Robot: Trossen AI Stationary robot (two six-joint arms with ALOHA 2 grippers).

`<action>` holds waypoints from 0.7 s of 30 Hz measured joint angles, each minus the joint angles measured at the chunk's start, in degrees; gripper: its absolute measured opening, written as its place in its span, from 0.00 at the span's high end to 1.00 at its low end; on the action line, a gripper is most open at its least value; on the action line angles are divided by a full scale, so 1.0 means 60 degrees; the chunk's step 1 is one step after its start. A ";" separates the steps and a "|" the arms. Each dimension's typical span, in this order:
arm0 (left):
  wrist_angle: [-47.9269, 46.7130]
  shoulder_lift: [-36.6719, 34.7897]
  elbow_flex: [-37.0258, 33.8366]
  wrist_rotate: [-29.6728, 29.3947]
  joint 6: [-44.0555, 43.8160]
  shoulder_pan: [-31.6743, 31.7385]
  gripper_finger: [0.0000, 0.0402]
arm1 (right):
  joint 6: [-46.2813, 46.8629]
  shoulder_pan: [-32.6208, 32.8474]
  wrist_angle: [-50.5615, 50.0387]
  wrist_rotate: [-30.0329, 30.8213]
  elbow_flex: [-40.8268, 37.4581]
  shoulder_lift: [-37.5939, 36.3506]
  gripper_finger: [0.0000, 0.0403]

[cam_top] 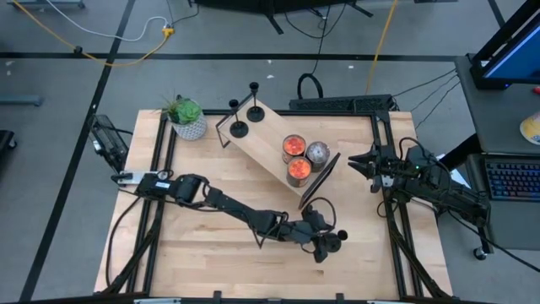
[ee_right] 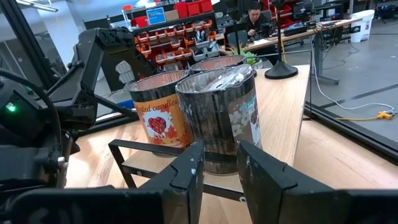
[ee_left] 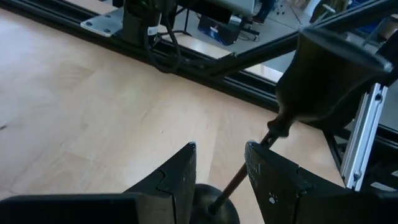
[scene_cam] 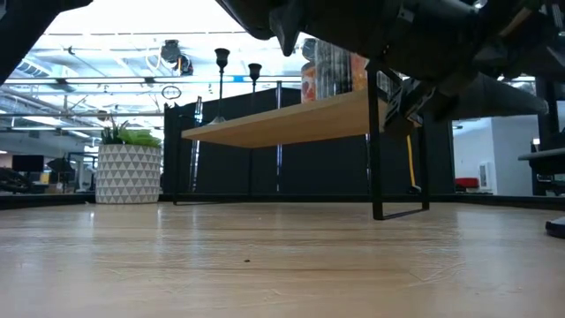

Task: Pick & Place candle stick holders
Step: Put the black candle holder on the shelf

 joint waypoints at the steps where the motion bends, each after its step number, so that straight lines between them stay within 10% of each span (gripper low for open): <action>1: -0.0007 0.0000 0.0000 0.0074 0.0003 0.0000 0.64 | 0.0002 0.0000 0.0001 0.0002 0.0000 0.0000 0.77; 21: 0.0037 0.0000 0.0000 0.0770 0.0317 0.0124 0.60 | 0.0248 0.0000 -0.0002 0.0024 0.0000 0.0000 0.77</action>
